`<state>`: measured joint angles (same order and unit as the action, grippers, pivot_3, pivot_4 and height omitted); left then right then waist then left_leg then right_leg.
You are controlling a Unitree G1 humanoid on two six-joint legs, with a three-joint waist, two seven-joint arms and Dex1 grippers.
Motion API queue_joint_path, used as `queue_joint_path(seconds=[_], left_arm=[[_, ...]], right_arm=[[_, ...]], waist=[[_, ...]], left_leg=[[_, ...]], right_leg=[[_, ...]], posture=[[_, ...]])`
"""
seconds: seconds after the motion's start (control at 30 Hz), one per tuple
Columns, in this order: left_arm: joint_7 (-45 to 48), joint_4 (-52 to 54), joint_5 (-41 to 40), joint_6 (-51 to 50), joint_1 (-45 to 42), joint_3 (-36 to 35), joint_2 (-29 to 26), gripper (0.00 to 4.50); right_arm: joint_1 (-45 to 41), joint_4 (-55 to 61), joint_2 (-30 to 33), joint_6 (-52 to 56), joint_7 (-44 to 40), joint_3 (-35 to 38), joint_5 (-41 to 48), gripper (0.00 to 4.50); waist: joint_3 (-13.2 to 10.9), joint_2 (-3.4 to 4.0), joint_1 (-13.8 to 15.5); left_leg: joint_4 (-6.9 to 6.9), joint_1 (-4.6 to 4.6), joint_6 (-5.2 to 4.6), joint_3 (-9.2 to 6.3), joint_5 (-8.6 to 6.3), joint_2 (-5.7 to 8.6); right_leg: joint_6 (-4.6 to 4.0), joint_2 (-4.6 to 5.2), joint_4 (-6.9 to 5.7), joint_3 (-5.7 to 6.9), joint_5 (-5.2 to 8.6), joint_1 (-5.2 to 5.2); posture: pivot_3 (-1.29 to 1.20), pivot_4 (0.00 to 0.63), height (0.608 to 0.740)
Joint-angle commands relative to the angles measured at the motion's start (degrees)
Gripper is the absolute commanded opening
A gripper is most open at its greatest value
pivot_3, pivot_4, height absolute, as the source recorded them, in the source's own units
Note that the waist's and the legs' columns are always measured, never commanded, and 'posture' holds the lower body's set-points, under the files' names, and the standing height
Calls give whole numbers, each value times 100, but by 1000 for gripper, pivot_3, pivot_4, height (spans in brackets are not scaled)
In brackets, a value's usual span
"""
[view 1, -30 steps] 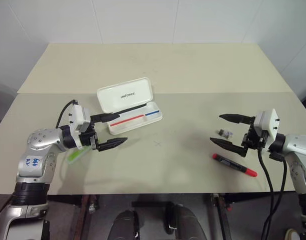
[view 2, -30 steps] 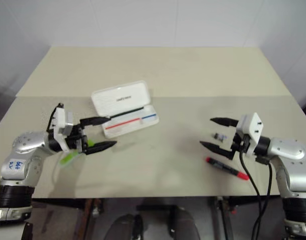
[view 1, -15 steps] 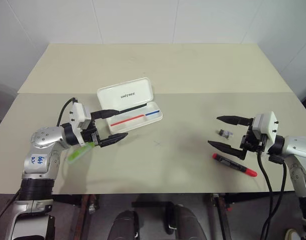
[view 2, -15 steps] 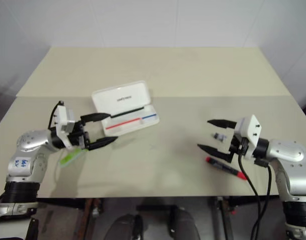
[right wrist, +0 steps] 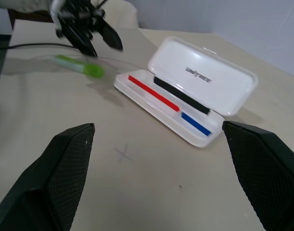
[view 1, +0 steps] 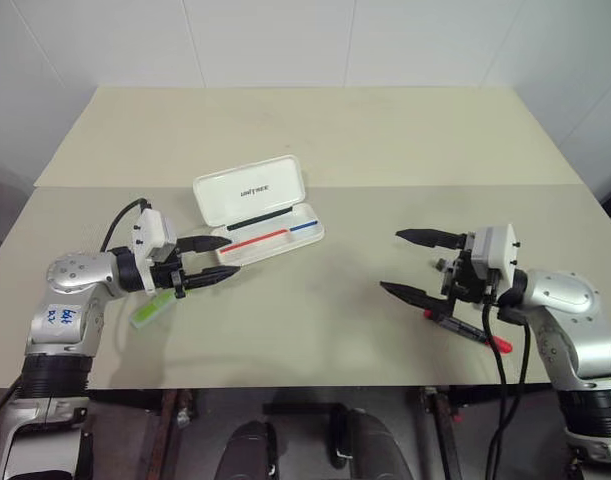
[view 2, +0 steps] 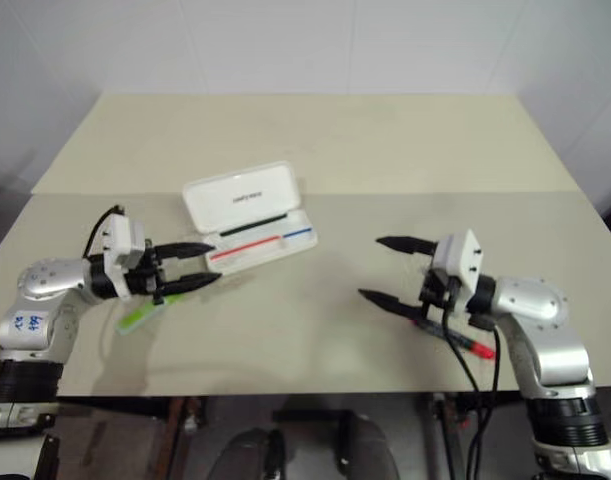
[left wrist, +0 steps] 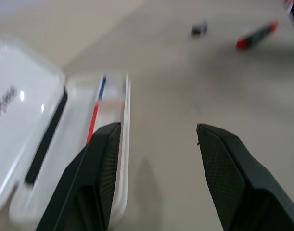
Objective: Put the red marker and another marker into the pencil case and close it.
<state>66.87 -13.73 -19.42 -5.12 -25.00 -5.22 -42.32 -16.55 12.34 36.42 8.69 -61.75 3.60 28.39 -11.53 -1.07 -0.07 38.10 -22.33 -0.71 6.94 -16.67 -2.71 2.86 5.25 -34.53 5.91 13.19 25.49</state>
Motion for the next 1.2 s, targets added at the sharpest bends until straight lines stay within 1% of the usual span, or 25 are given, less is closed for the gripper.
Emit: queue_joint_path(seconds=[0.03, 0.13, 0.3, 0.53, 0.6, 0.87, 1.03, 1.2], left_arm=[[37, -289, 298, 227, -232, 117, -131, 2557], [149, -552, 401, 243, -375, 222, -148, 2557], [-57, -784, 820, 342, -787, 615, 135, 2557], [35, -1145, 955, 435, -1037, 760, 227, 2557], [4, -1257, 1037, 400, -1110, 808, 216, 2557], [-203, -1958, 1450, 661, -1639, 966, 381, 2557], [0, -2122, 1619, 666, -1862, 1194, 417, 2557], [331, -1970, 1637, 490, -1980, 1372, 422, 2557]], right_arm=[[7, 465, -97, 143, 38, -224, 118, 4500], [-29, 588, -202, 221, 73, -418, 75, 4500], [-59, 608, -384, 93, 183, -517, -17, 4500], [-20, 754, -540, 70, 427, -567, -125, 4500], [-23, 777, -554, 57, 469, -561, -133, 4500], [-69, 969, -576, 112, 642, -532, -115, 4500], [-131, 1061, -517, 241, 608, -547, -44, 4500], [-264, 1044, -446, 303, 534, -506, -13, 4500]], waist=[[0, 0, 1], [0, 0, 10], [0, -1, 35], [1, -1, -11], [1, -2, -1], [1, -3, 6], [2, -4, 5], [2, -4, -6]], left_leg=[[0, -1, 0, -1, 0, 0], [0, -4, -1, -1, -1, 1], [4, -8, -6, -1, -1, 7], [4, -5, -4, 2, -1, 0], [6, -4, -3, 2, -1, 0], [11, -4, -3, 1, -1, 1], [14, -5, -3, 2, -1, 1], [14, -5, -3, 2, -1, 0]], right_leg=[[-1, 0, 0, 1, 0, 0], [0, 4, 2, 2, 0, 1], [2, 5, 2, 5, -1, 1], [1, -7, -3, 2, -1, 1], [1, -31, -6, 1, 0, 1], [1, -34, -11, -1, 0, 1], [1, -35, -11, -2, -1, 1], [1, -37, -13, -3, 0, 1]], posture=[[0, 150, 740], [0, 150, 740], [0, 150, 740], [0, 150, 740], [0, 150, 740], [0, 150, 740], [0, 150, 740], [0, 150, 740]])
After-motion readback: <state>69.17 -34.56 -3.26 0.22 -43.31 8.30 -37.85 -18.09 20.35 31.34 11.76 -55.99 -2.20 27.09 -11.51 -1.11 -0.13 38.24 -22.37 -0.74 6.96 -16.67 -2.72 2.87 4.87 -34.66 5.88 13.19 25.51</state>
